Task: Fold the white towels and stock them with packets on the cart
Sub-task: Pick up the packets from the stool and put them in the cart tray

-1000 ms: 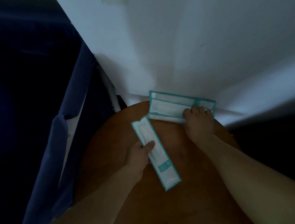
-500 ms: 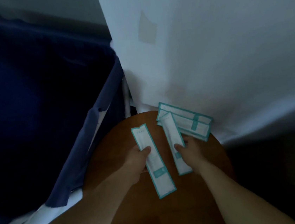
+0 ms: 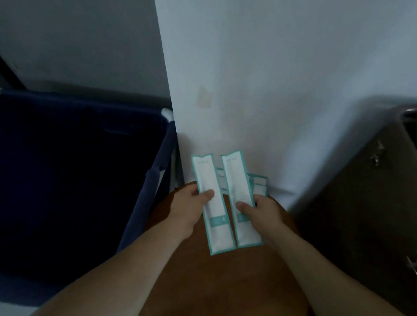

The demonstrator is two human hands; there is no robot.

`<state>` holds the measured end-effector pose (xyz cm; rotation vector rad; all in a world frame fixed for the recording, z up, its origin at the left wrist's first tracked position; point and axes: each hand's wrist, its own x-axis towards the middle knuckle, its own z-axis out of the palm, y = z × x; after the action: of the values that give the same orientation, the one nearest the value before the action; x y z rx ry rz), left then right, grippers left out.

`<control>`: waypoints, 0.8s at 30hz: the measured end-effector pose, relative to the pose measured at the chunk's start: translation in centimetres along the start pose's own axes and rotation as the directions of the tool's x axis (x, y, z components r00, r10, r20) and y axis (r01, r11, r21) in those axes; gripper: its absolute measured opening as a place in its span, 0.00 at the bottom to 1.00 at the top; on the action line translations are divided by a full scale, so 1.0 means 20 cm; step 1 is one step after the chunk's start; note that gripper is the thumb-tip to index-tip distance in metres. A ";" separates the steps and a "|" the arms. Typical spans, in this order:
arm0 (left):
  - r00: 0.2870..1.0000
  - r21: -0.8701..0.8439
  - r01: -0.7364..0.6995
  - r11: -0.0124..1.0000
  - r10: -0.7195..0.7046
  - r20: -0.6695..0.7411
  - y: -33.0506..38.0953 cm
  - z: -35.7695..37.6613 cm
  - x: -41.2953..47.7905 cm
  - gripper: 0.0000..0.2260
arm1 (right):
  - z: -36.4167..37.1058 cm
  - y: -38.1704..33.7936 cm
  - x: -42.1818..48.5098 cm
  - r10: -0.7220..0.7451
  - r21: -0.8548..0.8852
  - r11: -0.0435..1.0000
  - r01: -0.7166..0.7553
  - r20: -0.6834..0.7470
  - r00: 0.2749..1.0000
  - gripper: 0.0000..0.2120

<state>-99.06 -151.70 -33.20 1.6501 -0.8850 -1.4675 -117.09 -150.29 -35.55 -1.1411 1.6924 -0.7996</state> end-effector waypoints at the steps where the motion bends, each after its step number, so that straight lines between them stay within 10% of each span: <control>1: 0.999 -0.006 -0.030 1.000 0.030 0.023 0.03 -0.01 -0.05 0.07 | -0.02 -0.05 -0.07 -0.014 0.004 1.000 0.014 -0.027 1.000 0.05; 12: 0.890 -0.005 -0.427 0.904 0.421 0.177 0.53 0.23 -0.65 0.10 | -0.49 -0.44 -0.79 -0.082 0.123 0.983 0.137 -0.377 0.922 0.08; 24: 0.744 -0.098 -0.509 0.855 0.494 0.450 0.65 1.27 -1.41 0.07 | -1.59 -0.12 -1.50 0.021 0.375 0.899 0.228 -0.555 0.831 0.10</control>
<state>-127.44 -135.56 -10.03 0.9541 -1.4916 -1.4650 -141.17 -122.49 -11.89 -0.7313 1.7764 -1.6069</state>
